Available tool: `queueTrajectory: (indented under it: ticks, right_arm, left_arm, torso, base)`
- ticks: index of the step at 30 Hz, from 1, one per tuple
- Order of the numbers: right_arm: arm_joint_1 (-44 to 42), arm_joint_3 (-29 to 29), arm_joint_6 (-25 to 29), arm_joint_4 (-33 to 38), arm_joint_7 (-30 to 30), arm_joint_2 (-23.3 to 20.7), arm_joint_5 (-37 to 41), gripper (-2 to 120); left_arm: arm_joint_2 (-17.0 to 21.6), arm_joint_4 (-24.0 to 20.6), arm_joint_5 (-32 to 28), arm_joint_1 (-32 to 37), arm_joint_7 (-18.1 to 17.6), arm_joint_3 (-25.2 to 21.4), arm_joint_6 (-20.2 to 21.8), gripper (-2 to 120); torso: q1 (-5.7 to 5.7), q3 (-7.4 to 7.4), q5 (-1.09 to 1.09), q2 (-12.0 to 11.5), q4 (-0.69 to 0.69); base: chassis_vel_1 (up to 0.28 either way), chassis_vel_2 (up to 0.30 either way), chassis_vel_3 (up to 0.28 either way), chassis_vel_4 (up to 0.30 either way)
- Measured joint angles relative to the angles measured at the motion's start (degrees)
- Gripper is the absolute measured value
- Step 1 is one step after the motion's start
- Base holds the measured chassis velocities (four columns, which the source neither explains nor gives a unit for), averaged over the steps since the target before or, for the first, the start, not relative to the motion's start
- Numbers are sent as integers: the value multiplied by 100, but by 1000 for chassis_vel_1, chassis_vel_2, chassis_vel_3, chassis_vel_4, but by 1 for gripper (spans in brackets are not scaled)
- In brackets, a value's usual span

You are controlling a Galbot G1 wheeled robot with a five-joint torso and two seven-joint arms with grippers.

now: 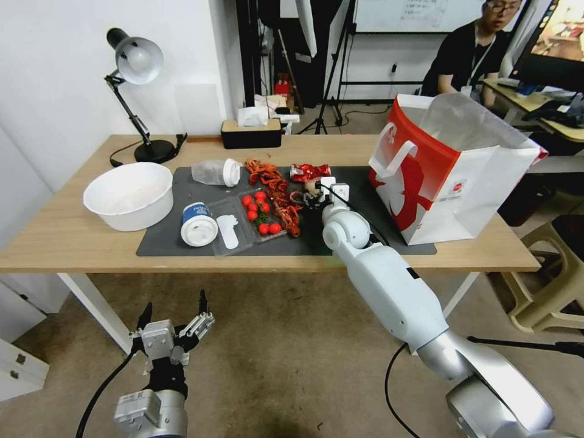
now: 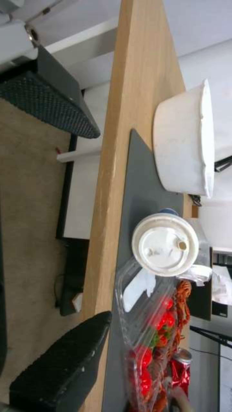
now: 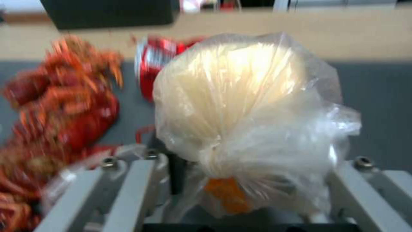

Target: Pick up the trash from the table and place it into the takeout bag.

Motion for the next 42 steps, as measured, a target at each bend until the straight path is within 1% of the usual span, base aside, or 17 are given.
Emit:
queueTrajectory:
  ticks: [2, 3, 5, 7, 8, 12, 18, 19, 21, 22, 24, 27, 30, 34, 36, 37, 42]
  right_arm:
    - [-93, 7, 387, 244, -206, -183, -196, 26]
    - [-93, 7, 387, 244, -206, -183, -196, 26]
    - [-206, 52, 837, 576, -628, -418, -461, 16]
    - [-245, 80, 1023, 749, -754, -518, -563, 14]
    - [-301, 147, 1266, 1082, -877, -678, -642, 10]
    - [-346, 351, 1404, 1811, -872, -947, -608, 5]
    - [-348, 652, 1274, 2476, -620, -1209, -498, 5]
    - [-336, 804, 1144, 2761, -376, -1372, -486, 5]
    - [-330, 861, 1073, 2863, -265, -1442, -479, 5]
    - [-292, 1103, 787, 3097, 156, -1751, -491, 5]
    - [-217, 1299, 624, 3030, 430, -2092, -493, 5]
    - [-195, 1407, 496, 2930, 572, -2237, -422, 5]
    - [-191, 1614, 53, 2804, 981, -2437, -37, 5]
    - [-194, 1651, -428, 2668, 1130, -2527, 116, 18]
    - [-159, 1651, -527, 2652, 1131, -2526, 116, 28]
    - [-159, 1651, -527, 2652, 1131, -2526, 116, 28]
    - [-120, 1625, -616, 2650, 1131, -2511, 87, 47]
  left_arm:
    - [-2, -24, 9, 13, -9, -1, -5, 100]
    - [-2, -24, 9, 13, -9, -1, -5, 100]
    - [-7, -63, 14, 34, -16, -13, -7, 100]
    - [-10, -78, 17, 44, -19, -15, -7, 100]
    - [-17, -85, 27, 59, -26, -19, -10, 100]
    - [-31, -85, 48, 87, -38, -20, -24, 100]
    - [-56, -86, 67, 105, -46, -18, -32, 100]
    - [-71, -92, 78, 117, -47, -16, -33, 100]
    - [-77, -94, 81, 120, -47, -15, -34, 100]
    - [-89, -94, 96, 138, -47, -8, -42, 100]
    - [-76, -65, 97, 133, -48, -1, -49, 100]
    - [-62, -54, 91, 118, -47, 3, -49, 100]
    - [-58, -46, 79, 91, -44, 33, -44, 100]
    - [-52, -53, 78, 129, -26, 40, -30, 100]
    - [-48, -70, 91, 170, -1, 25, -27, 100]
    - [-48, -70, 91, 170, -1, 25, -27, 100]
    - [-53, -89, 156, 193, 102, 15, -29, 100]
  torso:
    - [0, 0, 1, 0, 0]
    - [0, 0, 1, 0, 0]
    - [0, 0, 1, 0, -1]
    - [0, 0, 0, 0, -1]
    - [0, 0, 1, 0, -2]
    - [0, 0, 0, 0, 0]
    - [0, 0, 1, 0, 1]
    - [0, -1, 0, 0, 0]
    - [0, -1, 0, 0, 0]
    - [-1, -1, 0, 0, -1]
    - [-1, -1, 0, 0, -2]
    - [0, 0, 2, 0, -2]
    - [0, 0, 0, 0, -2]
    - [0, 0, 1, 0, 0]
    - [0, 0, -1, 0, 0]
    - [0, 0, -1, 0, 0]
    - [0, 0, -1, 0, 0]
  base:
    - [0, 0, 0, 0]
    - [0, 0, 0, 0]
    - [0, 0, 0, 0]
    - [0, 0, 0, 0]
    - [0, 0, 0, 0]
    - [0, 0, 0, 0]
    - [0, 0, 0, 0]
    - [0, 0, 0, 0]
    - [0, 0, 0, 0]
    - [0, 0, 0, 0]
    - [0, 0, 0, 0]
    - [0, 0, 0, 0]
    - [0, 0, 0, 0]
    - [0, 0, 0, 0]
    - [0, 0, 0, 0]
    - [0, 0, 0, 0]
    - [0, 0, 0, 0]
